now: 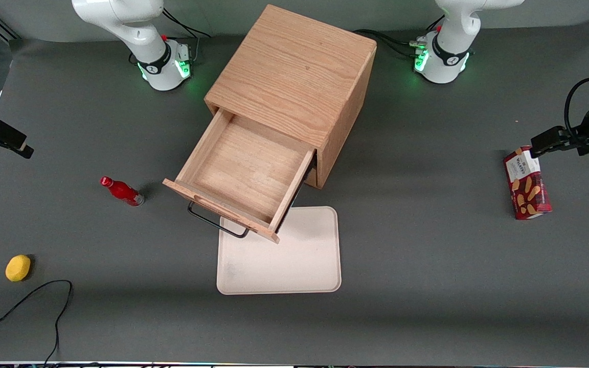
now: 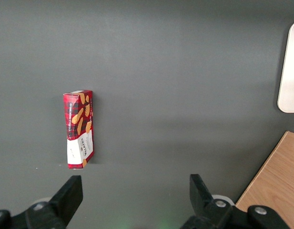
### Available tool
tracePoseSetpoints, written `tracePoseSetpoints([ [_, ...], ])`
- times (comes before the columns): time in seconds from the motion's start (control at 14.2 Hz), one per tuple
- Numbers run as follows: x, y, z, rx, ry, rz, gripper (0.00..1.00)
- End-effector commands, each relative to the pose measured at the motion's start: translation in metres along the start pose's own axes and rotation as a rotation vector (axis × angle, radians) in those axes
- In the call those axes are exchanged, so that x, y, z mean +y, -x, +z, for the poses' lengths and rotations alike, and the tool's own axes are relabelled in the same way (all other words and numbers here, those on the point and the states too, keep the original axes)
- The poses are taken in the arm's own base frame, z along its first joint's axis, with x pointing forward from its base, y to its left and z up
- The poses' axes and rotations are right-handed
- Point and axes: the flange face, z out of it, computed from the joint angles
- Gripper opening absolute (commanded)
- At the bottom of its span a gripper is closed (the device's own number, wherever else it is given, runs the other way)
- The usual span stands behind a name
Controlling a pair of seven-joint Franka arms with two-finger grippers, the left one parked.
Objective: Open upper drawer
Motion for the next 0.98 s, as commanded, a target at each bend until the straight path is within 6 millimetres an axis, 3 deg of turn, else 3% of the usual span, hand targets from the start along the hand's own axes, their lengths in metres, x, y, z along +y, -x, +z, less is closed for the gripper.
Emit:
tracePoseSetpoints([
  [0.0,0.0074,-0.0001,-0.0016,0.008,-0.015,-0.053,1.0],
  [0.91,0.0055,0.0084,0.0037,-0.067,-0.004,-0.107,1.0],
])
